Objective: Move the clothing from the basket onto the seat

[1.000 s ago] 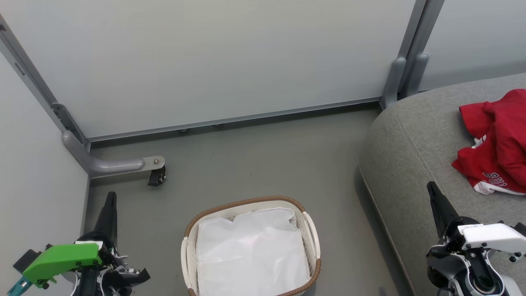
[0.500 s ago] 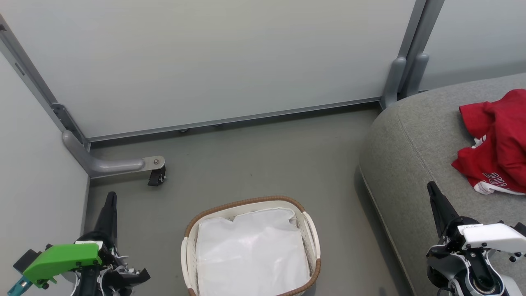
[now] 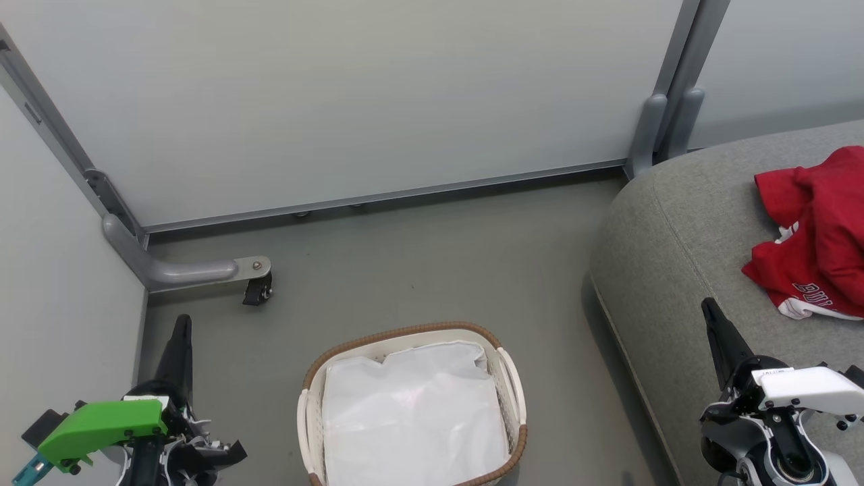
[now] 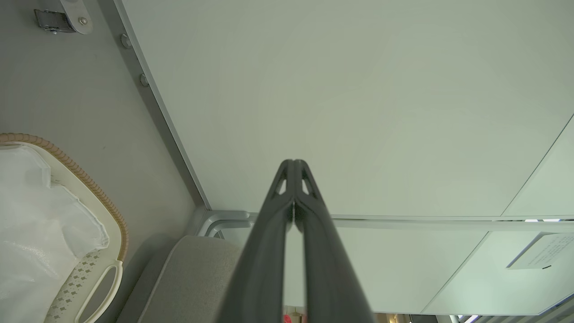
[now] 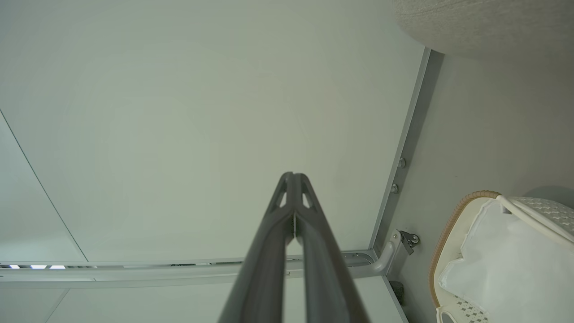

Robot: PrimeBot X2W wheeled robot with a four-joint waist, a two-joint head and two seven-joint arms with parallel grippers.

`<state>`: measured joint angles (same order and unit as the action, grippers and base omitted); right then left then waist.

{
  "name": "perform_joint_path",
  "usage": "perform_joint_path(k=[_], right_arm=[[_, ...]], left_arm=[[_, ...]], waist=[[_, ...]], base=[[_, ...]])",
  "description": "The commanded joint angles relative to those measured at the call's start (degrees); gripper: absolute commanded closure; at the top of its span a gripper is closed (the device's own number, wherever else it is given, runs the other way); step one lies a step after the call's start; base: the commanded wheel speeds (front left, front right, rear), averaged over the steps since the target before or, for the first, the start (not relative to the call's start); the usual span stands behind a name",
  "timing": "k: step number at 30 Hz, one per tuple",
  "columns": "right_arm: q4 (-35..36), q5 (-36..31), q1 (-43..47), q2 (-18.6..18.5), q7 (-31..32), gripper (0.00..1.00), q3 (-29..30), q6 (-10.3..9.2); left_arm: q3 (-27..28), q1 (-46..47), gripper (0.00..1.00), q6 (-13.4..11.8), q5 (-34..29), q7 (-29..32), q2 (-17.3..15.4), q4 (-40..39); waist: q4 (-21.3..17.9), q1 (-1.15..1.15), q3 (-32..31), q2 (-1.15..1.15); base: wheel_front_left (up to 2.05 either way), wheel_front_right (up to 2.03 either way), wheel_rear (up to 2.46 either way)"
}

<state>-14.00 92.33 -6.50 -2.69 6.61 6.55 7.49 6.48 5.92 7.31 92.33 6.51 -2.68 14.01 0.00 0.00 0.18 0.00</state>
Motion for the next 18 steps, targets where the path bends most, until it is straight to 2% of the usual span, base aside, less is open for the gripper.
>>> perform_joint_path(k=[1, 18], right_arm=[[0.1, 0.2, 0.6, -0.4, 0.1, 1.0, 0.1, 0.0], [0.1, 0.2, 0.6, -0.4, 0.1, 1.0, 0.1, 0.0]], left_arm=[[0.1, 0.6, 1.0, 0.3, 0.2, 0.3, -0.4, -0.1], [0.1, 0.6, 1.0, 0.3, 0.2, 0.3, -0.4, -0.1]], waist=[[0.0, 0.0, 0.0, 0.0], [0.0, 0.0, 0.0, 0.0]], base=[[0.0, 0.0, 0.0], [0.0, 0.0, 0.0]])
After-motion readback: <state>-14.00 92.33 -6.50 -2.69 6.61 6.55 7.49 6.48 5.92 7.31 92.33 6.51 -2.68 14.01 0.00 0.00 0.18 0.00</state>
